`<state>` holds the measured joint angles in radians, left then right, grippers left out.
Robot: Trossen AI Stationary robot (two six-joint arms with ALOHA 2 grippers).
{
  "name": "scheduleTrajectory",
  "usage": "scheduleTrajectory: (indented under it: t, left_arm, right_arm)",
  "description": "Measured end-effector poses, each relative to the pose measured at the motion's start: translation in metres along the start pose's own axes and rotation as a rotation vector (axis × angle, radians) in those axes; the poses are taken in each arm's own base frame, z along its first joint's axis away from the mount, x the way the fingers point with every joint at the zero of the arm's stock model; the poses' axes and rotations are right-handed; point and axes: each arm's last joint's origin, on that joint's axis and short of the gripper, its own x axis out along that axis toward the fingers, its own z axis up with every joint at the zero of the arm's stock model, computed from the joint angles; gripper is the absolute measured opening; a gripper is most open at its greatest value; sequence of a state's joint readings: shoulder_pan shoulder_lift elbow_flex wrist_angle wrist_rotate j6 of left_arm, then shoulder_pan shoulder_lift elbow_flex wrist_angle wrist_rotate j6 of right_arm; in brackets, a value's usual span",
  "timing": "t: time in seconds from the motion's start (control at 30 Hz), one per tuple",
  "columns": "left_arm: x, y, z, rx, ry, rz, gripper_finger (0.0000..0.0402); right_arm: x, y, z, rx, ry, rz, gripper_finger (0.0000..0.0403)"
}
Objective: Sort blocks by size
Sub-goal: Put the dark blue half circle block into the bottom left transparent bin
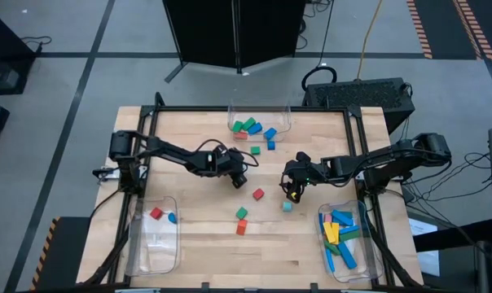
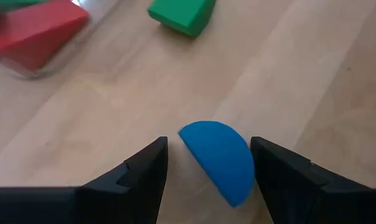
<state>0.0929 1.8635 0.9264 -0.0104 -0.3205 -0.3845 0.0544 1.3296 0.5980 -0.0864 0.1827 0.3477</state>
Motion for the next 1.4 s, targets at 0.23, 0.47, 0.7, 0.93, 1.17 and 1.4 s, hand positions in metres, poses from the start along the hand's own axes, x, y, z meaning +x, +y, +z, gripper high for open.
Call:
scheduleTrajectory:
  t: [0.23, 0.47, 0.7, 0.93, 1.17, 1.4]
  left_arm:
    - [0.0, -0.001, 0.0, 0.001, 0.0, -0.007, 0.0198]
    - [0.0, -0.001, 0.001, -0.001, -0.002, -0.007, 0.0113]
    - [0.0, -0.001, 0.001, -0.001, -0.001, -0.012, 0.0091]
    - [-0.028, 0.004, 0.006, 0.027, 0.044, 0.015, 0.0091]
    - [-0.083, -0.003, 0.01, 0.072, 0.009, 0.029, 0.009]
    - [-0.14, -0.005, -0.007, 0.084, 0.089, -0.013, 0.009]
  right_arm:
    - [0.0, 0.0, 0.0, 0.0, 0.0, 0.0, 0.021]
    - [0.0, 0.0, 0.0, 0.0, 0.002, -0.001, 0.021]
    - [0.0, 0.0, 0.0, -0.001, 0.005, -0.002, 0.021]
    - [0.0, -0.001, -0.002, -0.003, 0.018, -0.006, 0.021]
    - [0.0, -0.001, -0.003, -0.004, 0.028, -0.01, 0.021]
    - [0.0, -0.001, -0.004, 0.0, 0.038, -0.014, 0.021]
